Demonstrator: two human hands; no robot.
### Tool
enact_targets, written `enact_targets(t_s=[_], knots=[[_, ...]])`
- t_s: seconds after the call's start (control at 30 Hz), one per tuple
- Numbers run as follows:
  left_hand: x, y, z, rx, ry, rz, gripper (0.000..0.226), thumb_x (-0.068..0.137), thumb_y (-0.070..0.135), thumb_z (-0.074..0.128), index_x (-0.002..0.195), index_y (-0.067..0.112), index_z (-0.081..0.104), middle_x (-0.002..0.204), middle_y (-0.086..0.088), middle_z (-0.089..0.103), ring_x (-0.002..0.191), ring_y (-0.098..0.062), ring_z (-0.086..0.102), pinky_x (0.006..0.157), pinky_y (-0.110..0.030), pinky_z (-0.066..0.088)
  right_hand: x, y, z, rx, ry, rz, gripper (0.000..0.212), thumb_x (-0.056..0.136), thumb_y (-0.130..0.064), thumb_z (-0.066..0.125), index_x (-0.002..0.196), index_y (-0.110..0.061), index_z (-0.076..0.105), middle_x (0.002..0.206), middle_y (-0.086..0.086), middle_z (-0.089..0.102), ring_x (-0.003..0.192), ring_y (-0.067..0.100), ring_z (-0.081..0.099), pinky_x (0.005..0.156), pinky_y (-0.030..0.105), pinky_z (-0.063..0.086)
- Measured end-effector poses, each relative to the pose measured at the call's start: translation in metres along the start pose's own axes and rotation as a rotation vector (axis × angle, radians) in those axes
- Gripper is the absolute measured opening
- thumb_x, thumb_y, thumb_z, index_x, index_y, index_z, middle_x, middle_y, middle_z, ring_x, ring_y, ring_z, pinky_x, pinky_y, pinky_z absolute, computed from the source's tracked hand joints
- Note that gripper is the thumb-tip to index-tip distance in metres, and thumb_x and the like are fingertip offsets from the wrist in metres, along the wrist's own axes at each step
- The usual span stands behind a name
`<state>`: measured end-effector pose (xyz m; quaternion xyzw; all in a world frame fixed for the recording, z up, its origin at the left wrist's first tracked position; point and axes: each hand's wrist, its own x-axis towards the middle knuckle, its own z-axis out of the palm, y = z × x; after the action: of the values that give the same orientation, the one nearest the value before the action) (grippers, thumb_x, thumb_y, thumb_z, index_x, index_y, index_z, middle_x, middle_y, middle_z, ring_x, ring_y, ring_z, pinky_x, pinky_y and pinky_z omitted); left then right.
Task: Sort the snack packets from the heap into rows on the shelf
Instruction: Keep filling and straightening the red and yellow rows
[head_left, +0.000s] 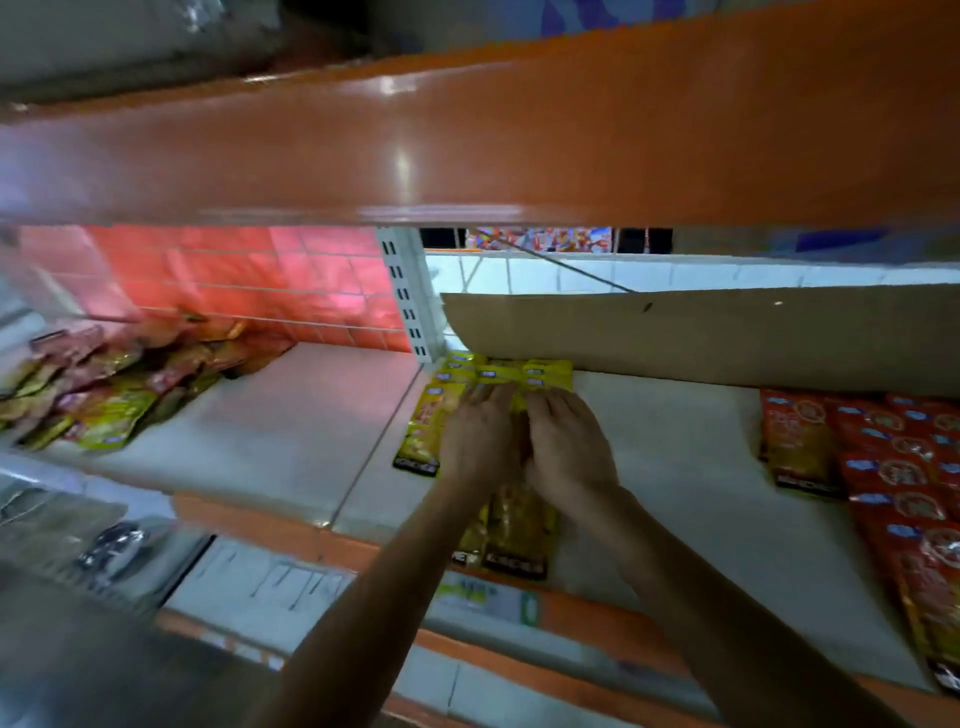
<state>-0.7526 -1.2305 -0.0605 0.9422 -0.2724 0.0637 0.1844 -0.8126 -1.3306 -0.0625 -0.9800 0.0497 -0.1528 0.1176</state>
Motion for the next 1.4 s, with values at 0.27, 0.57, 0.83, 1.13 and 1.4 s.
enact_targets(t_s=[0.27, 0.57, 0.83, 1.13, 1.4], knots=[[-0.011, -0.153, -0.052, 0.030, 0.082, -0.127, 0.048, 0.094, 0.034, 0.053, 0.138, 0.017, 0.047, 0.139, -0.005, 0.051, 0.129, -0.026, 0.043, 0.105, -0.036, 0.037, 0.058, -0.135, 0.052, 0.054, -0.018, -0.107, 0.042, 0.075, -0.012, 0.060, 0.116, -0.001, 0.057, 0.110, 0.018, 0.061, 0.108, 0.036, 0.054, 0.096, 0.043, 0.041], [-0.021, -0.297, -0.087, 0.117, 0.064, -0.353, 0.055, 0.094, 0.040, 0.051, 0.140, 0.013, 0.038, 0.149, -0.009, 0.038, 0.134, -0.029, 0.035, 0.103, -0.042, 0.039, 0.109, -0.253, 0.121, 0.114, -0.079, -0.142, 0.038, 0.092, -0.026, 0.058, 0.129, -0.017, 0.053, 0.135, 0.001, 0.054, 0.124, 0.021, 0.048, 0.110, 0.031, 0.030], [0.000, -0.383, -0.107, 0.204, 0.098, -0.454, 0.059, 0.094, 0.039, 0.050, 0.140, 0.006, 0.033, 0.152, -0.015, 0.027, 0.138, -0.031, 0.028, 0.111, -0.037, 0.028, 0.179, -0.305, 0.146, 0.096, -0.167, -0.204, 0.046, 0.091, -0.016, 0.050, 0.135, -0.011, 0.041, 0.138, 0.006, 0.045, 0.121, 0.026, 0.044, 0.098, 0.032, 0.036], [0.046, -0.452, -0.115, 0.206, 0.087, -0.509, 0.059, 0.095, 0.038, 0.046, 0.141, 0.003, 0.031, 0.147, -0.022, 0.032, 0.136, -0.036, 0.030, 0.112, -0.043, 0.025, 0.246, -0.348, 0.187, 0.040, -0.094, -0.312, 0.052, 0.094, -0.036, 0.048, 0.140, -0.014, 0.039, 0.149, 0.006, 0.034, 0.136, 0.026, 0.031, 0.107, 0.037, 0.031], [0.047, -0.471, -0.109, 0.171, 0.131, -0.561, 0.055, 0.098, 0.038, 0.040, 0.144, 0.010, 0.030, 0.137, -0.015, 0.047, 0.126, -0.032, 0.041, 0.099, -0.041, 0.034, 0.248, -0.353, 0.213, 0.040, -0.192, -0.189, 0.058, 0.091, -0.046, 0.051, 0.140, -0.022, 0.035, 0.149, 0.001, 0.027, 0.135, 0.027, 0.028, 0.097, 0.043, 0.040]])
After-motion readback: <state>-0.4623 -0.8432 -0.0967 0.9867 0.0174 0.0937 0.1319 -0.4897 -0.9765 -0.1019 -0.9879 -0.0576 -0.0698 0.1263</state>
